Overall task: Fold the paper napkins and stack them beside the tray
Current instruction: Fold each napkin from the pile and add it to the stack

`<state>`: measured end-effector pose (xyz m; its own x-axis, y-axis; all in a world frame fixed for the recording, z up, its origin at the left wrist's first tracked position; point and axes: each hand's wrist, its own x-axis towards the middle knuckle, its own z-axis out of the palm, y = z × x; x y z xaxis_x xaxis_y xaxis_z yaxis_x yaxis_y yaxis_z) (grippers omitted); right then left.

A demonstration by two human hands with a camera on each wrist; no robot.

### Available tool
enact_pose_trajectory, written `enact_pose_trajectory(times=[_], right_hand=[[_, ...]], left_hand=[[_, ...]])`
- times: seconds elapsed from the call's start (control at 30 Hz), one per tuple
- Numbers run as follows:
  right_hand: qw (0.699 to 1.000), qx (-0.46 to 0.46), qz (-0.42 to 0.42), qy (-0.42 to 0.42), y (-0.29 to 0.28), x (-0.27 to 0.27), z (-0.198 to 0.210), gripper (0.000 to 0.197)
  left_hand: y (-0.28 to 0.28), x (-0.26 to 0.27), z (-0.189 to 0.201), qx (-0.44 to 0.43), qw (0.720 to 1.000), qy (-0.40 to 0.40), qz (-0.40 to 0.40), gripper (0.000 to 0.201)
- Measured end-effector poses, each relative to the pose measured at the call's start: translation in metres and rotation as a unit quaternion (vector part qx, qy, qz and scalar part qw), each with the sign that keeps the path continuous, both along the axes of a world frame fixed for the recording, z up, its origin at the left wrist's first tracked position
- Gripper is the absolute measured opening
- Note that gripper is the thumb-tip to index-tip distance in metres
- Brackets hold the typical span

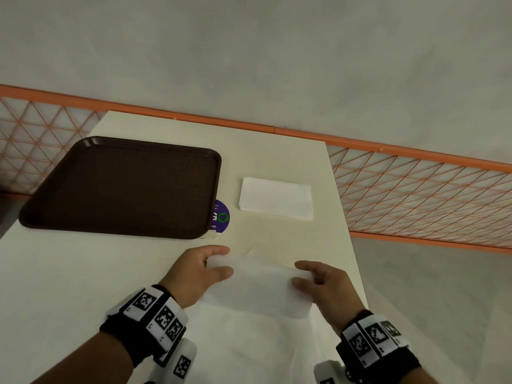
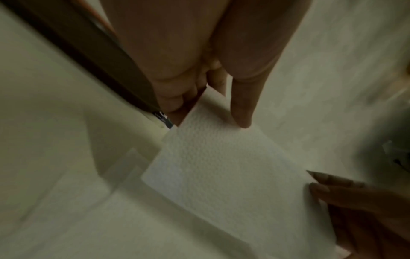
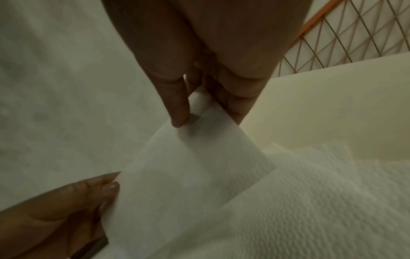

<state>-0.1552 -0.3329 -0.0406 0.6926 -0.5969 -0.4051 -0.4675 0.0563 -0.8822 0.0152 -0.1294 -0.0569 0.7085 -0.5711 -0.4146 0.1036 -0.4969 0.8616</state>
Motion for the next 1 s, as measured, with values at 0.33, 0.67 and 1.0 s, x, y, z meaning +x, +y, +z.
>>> enact_pose_trajectory(times=[0.33,0.67,1.0], right_hand=[[0.978,-0.185,0.072,0.072,-0.007,0.006,0.005,0.009],[0.989,-0.115,0.094,-0.022,-0.011,0.004,0.012,0.008],[0.974,-0.176,0.096,0.103,-0.004,0.004,-0.024,0.012]], left_hand=[[0.0,0.004,0.01,0.027,0.985,-0.17,-0.023,0.018],[0.003,0.007,0.018,-0.033,0.993,-0.112,0.007,0.01],[0.002,-0.017,-0.022,0.092,0.985,-0.148,0.007,0.013]])
